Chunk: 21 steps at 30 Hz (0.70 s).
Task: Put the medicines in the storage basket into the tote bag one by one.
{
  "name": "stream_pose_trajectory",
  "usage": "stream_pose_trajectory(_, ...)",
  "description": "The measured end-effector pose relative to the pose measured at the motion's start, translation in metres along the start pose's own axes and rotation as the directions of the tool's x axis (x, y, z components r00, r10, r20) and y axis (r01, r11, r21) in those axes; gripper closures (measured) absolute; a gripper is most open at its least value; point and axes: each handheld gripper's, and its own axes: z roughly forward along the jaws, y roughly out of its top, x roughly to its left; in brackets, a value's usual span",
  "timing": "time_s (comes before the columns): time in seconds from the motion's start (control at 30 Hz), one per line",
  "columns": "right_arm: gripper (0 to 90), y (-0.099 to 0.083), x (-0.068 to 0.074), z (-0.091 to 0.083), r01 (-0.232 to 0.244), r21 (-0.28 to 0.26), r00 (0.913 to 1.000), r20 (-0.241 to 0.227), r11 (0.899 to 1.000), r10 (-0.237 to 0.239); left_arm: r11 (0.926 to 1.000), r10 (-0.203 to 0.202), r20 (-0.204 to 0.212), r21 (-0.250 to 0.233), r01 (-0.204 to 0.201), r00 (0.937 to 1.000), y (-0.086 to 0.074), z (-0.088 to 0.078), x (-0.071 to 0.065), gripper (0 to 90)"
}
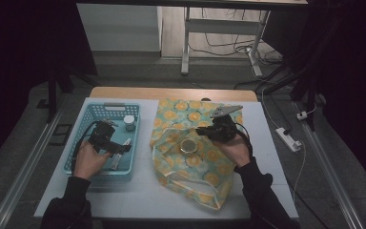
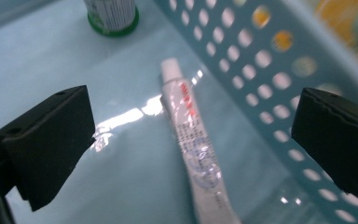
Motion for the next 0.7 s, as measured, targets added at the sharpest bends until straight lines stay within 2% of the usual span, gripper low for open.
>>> stream_pose_trajectory(0.1,90.0,0.000,0.000,0.001,0.002,0.002,1.0000,-0.002,1.000,-0.002,0.9983,0.020,-0.033,0.056,-0.018,0.9993,0.001,0.008,-0.003,0.0)
stream_pose_trajectory(0.2,90.0,0.000,0.001,0.001,0.005,0.003,1.0000,-0.004,1.000,-0.005,0.9936,0.037,-0.050,0.109,-0.032,0.9981,0.001,0.014,-0.005,0.0)
stream_pose_trajectory(0.3,90.0,0.000,0.001,0.001,0.006,0.004,1.0000,-0.005,1.000,-0.006,0.9900,0.028,-0.056,0.140,-0.020,0.9980,0.000,0.018,-0.005,0.6)
stream_pose_trajectory(0.43,90.0,0.000,0.001,0.001,0.004,0.004,1.0000,-0.004,1.000,-0.004,0.9855,0.030,-0.080,0.169,-0.016,0.9964,0.000,0.021,-0.006,5.8)
stream_pose_trajectory(0.47,90.0,0.000,0.001,0.001,0.003,0.004,1.0000,-0.004,1.000,-0.003,0.9849,0.033,-0.076,0.172,-0.019,0.9965,0.000,0.020,-0.006,8.5)
stream_pose_trajectory(0.63,90.0,-0.001,0.001,0.001,0.003,0.005,1.0000,-0.003,1.000,-0.003,0.9834,0.037,-0.051,0.179,-0.027,0.9980,0.000,0.020,-0.008,33.8)
stream_pose_trajectory(0.7,90.0,-0.001,0.001,0.001,0.003,0.005,1.0000,-0.004,1.000,-0.003,0.9835,0.028,-0.046,0.180,-0.020,0.9986,0.000,0.020,-0.007,40.1)
